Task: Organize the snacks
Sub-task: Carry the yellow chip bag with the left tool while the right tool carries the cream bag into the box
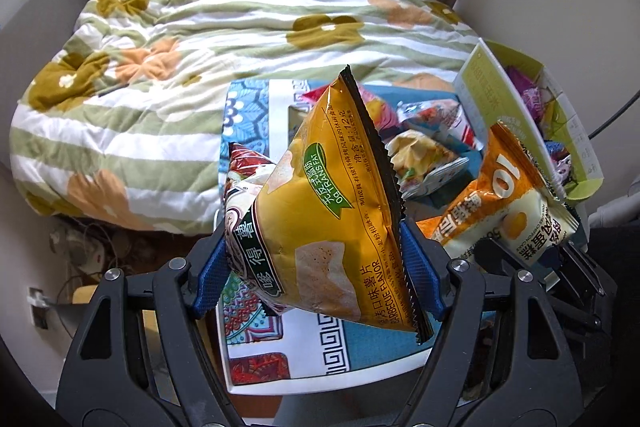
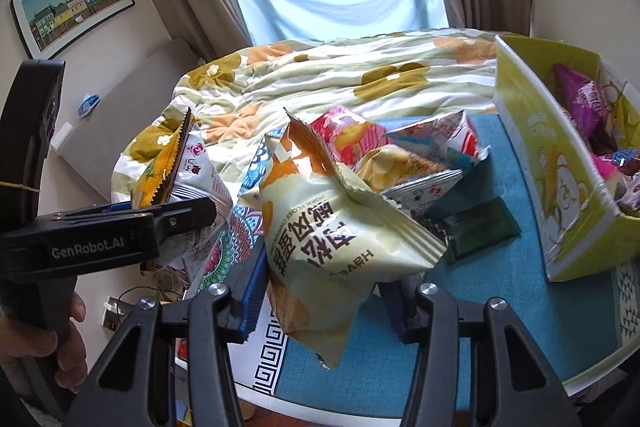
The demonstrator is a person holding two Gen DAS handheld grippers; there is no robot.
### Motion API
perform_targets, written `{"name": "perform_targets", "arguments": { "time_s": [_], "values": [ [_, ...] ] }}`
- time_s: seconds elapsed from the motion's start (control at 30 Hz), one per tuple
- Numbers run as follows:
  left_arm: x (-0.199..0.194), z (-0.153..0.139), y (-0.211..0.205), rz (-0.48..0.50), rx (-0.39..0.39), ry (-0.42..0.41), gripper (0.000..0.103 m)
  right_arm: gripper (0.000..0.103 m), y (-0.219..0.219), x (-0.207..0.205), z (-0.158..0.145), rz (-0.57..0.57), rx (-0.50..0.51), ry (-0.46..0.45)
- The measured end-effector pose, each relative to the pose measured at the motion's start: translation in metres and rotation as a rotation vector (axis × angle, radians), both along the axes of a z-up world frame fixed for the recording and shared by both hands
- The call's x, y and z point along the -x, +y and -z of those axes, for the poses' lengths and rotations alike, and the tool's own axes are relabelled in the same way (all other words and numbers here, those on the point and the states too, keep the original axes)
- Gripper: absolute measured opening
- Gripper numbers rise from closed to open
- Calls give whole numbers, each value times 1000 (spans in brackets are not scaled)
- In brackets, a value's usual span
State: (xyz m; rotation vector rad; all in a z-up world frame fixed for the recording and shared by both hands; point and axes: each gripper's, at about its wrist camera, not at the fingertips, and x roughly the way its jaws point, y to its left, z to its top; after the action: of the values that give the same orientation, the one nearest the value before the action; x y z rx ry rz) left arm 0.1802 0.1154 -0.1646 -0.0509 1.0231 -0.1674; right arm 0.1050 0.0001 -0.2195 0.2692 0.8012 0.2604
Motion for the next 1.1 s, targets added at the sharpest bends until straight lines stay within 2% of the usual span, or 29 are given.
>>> {"name": "perform_targets", "arguments": {
  "time_s": [0.23,0.43,0.57,0.7,0.87,1.1],
  "values": [
    [-21,-50,-65,83,20,-100,74,46,-65,10,-50,96,-15,-60],
    [-45,-78,-150,122,54,-165,74,47,-145,8,-76,143,2,-90],
    [-68,-85,-214,144,51,-181,74,47,-203,-4,-87,150,21,-104],
    [-95,-79,-276,160,63,-160,74,47,-255,-19,-89,144,37,-110],
    [-133,-54,-346,160,32,-98,74,45,-310,-41,-81,120,29,-78],
    [-172,-15,-395,119,-17,0,77,45,-354,-77,-55,71,-1,0]
  ]
}}
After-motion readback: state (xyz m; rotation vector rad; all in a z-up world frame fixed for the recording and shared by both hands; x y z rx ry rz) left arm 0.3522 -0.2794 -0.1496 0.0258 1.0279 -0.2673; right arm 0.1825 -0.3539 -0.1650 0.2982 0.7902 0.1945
